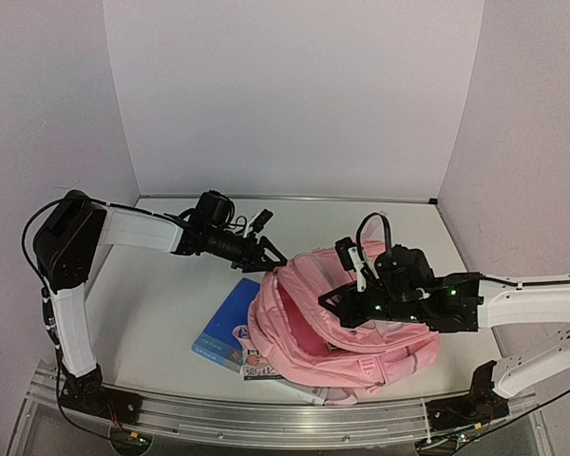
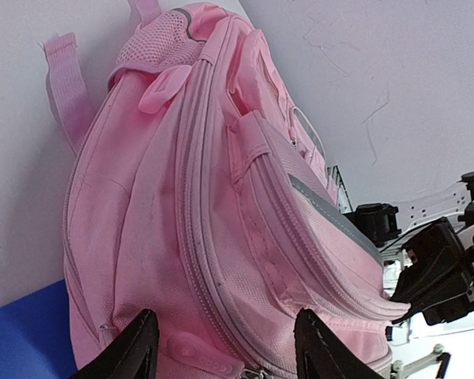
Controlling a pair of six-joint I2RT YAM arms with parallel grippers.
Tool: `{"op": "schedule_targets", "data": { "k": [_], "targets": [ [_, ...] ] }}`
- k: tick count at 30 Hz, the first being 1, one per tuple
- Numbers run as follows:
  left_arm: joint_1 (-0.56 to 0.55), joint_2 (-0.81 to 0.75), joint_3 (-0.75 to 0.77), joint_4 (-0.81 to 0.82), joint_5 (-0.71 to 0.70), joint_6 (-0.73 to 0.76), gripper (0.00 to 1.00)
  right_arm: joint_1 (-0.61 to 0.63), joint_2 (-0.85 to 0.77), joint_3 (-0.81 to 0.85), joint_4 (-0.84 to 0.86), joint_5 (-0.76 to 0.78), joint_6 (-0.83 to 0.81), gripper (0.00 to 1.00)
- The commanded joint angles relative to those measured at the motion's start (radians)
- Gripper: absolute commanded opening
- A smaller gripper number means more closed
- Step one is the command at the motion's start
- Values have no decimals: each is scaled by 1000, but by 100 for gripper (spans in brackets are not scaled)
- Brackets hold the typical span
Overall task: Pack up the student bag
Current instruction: Zip the student bag at the center of the board.
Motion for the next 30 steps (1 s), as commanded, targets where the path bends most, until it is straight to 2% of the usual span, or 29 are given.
{"op": "schedule_targets", "data": {
  "k": [1, 7, 16, 24, 30],
  "targets": [
    [-6, 63, 44, 25, 83, -34, 56, 17, -39, 27, 97, -37, -9, 0],
    [-8, 83, 34, 74, 143, -51, 57, 17, -36, 30, 98, -33, -15, 0],
    [-8, -1, -70, 228, 281, -95, 57, 16, -43, 25, 102, -14, -16, 0],
    [-8, -97, -159, 286, 300, -110, 57, 16, -39, 24, 104, -10, -18, 0],
    [-8, -112, -188, 267, 315, -90, 52, 16, -42, 25, 104, -10, -19, 0]
  ]
}}
